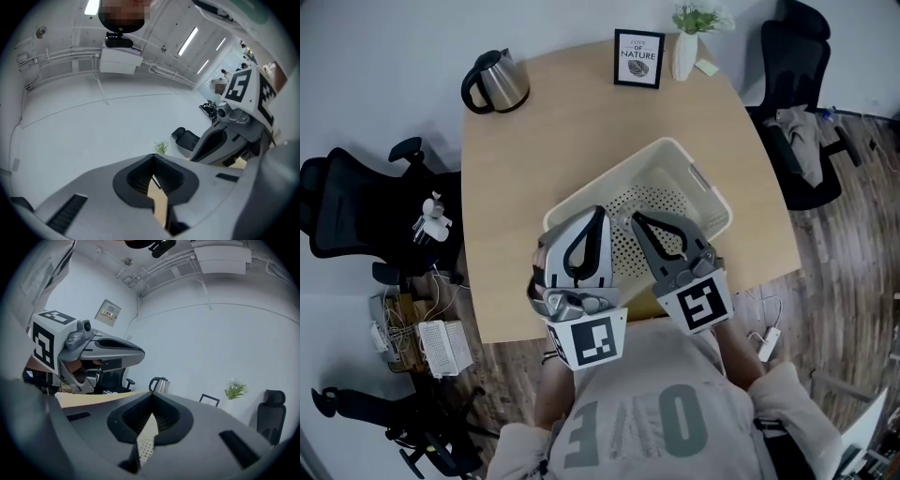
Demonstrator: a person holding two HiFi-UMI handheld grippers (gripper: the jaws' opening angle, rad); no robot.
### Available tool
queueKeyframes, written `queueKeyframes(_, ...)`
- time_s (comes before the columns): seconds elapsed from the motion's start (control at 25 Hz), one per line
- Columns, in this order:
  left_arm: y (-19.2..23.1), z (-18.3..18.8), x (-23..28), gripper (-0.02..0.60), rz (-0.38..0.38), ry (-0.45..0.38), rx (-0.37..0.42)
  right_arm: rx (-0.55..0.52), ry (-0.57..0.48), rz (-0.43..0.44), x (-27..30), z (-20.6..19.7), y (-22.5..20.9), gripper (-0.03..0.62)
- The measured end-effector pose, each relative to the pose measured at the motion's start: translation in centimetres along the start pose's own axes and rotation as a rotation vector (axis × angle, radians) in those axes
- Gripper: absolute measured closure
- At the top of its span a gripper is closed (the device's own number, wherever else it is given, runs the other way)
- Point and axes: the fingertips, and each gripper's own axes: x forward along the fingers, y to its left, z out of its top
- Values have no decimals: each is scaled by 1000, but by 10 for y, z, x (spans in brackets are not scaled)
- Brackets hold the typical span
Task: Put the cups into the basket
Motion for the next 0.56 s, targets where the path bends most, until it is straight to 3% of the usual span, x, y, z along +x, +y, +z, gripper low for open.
queueKeyframes(0.56,7,0,-9,575,14,-1,13,-6,-9,-40,-1,3,-11,595)
